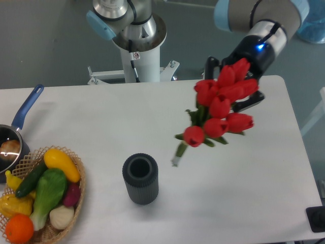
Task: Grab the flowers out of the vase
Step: 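Carry the held tulips away from the vase and hold them up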
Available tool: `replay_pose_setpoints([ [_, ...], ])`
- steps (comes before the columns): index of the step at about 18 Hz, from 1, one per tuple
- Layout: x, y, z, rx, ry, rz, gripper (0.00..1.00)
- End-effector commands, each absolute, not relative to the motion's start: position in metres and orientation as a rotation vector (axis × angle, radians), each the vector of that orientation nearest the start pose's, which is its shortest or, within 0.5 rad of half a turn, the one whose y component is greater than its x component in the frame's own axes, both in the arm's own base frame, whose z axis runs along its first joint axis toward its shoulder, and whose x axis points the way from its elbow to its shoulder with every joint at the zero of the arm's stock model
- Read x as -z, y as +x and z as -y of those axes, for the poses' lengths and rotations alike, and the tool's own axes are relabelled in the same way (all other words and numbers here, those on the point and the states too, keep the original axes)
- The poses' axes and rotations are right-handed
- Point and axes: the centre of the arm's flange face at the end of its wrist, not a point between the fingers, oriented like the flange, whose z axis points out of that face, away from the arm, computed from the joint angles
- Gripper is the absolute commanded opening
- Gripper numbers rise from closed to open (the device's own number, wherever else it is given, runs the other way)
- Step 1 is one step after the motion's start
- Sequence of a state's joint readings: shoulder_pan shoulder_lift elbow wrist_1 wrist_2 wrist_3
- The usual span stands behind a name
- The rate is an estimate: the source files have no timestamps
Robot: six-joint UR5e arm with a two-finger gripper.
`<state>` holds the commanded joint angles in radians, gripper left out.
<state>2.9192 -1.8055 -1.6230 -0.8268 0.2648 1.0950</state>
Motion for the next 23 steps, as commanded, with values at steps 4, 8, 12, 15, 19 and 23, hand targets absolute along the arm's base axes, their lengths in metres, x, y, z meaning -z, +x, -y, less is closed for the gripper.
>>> replay_pose_setpoints([
  [4,-0.460,-0.520,-0.348,-0.121,-2.061,-0.144,0.00],
  [8,-0.441,-0.521,-0.353,-0.155,-2.136,-0.182,0.00],
  [12,-0.400,-0.530,-0.344,-0.201,-2.269,-0.239,0.00],
  [15,-0.395,-0.542,-0.336,-0.288,-2.442,-0.226,0.00],
  [19,-0.405,-0.529,-0.373,-0.413,-2.636,-0.320,0.00],
  [23,-0.412,-0.518,-0.396,-0.454,-2.750,-0.376,0.00],
])
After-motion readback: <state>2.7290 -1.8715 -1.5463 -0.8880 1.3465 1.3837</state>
